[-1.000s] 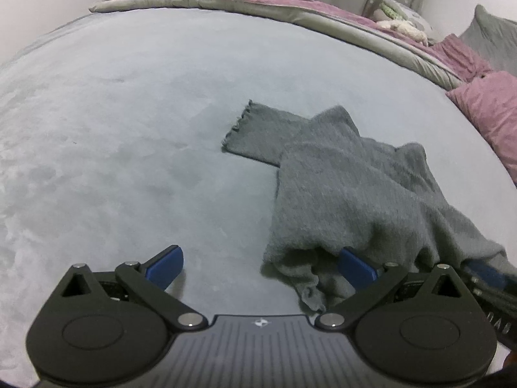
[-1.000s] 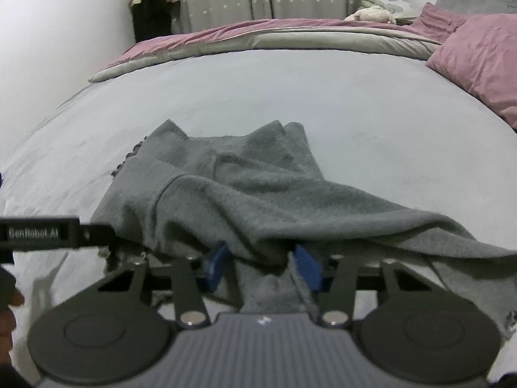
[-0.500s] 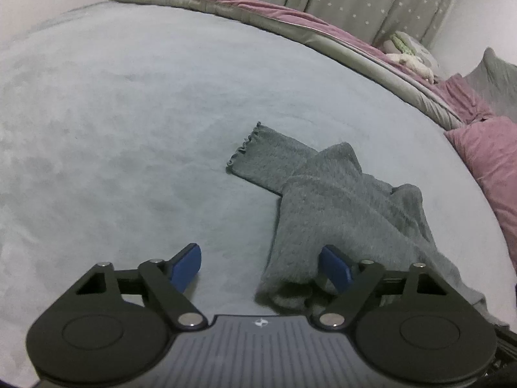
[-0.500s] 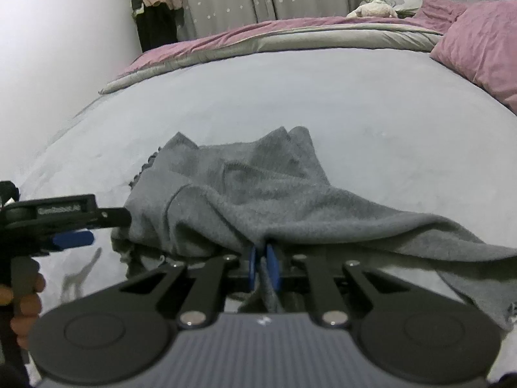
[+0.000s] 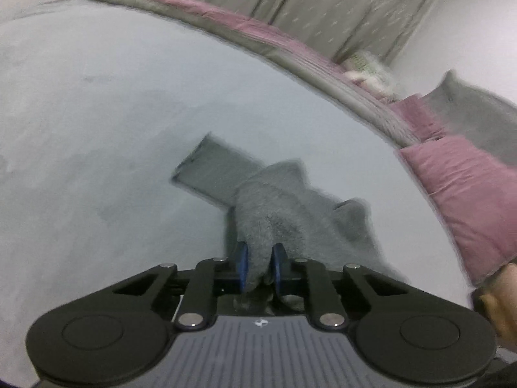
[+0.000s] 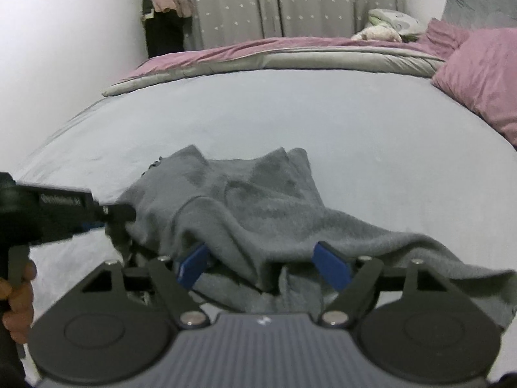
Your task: Fold clothes
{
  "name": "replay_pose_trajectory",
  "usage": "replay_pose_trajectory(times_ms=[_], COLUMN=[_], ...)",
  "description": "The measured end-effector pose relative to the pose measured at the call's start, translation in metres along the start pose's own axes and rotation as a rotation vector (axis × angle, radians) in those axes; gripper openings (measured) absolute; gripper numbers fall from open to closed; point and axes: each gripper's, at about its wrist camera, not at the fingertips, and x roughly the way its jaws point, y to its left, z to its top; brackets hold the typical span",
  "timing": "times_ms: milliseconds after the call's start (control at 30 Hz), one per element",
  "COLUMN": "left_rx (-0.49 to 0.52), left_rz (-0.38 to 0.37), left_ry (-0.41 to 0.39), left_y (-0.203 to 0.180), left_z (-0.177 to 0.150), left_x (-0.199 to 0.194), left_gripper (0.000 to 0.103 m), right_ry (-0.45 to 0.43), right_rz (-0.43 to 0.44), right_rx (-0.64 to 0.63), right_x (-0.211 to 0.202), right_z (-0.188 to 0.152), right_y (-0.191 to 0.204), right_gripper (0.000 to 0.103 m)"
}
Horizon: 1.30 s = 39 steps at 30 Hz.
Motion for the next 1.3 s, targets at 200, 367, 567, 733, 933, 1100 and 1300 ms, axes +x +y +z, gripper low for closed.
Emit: replay_pose_trajectory(times_ms=[200, 367, 567, 733, 933, 1100, 1300], left_rx=[0.093, 0.142, 0.170, 0.160, 0.109, 0.096, 0.143], left_rz=[-0.165, -0.265, -0.295, -0.230, -0.221, -0.210, -0.202], left_ry=[-0.106, -0.112, -0.092, -0.054, -0.014, 0.011, 0.089], left_y=[-0.022, -0.036, -0.042, -0.035, -0.024, -0.021, -0.031], left_z=[0.002, 0.002, 0.002, 0.000, 0.001, -0.001, -0.011], left_x=[-0.024, -0.036, -0.039, -0.031, -0.029, -0.030, -0.019], left_gripper=[0.013, 0.013, 0.013, 0.016, 0.042, 0.056, 0.060], right_ry=[-0.021, -0.046, -0.018, -0.055, -0.115, -0.142, -0.146], right_rz=[0.040, 0.057, 0.094, 0.094, 0.060, 0.008, -0.047], right_rx=[-0.036, -0.078, -0.068, 0.026, 0.093, 0.151, 0.210], right_x=[-0.001, 0.001, 0.012, 0.005, -0.012, -0.024, -0.034], right_z=[0.002, 0.003, 0.001, 0.009, 0.021, 0.026, 0.024], right_y=[0.012, 0.022, 0.022, 0.005, -0.025, -0.053, -0.088], right_gripper=[0.081, 0.081, 0.024, 0.011, 0.010, 0.010, 0.010])
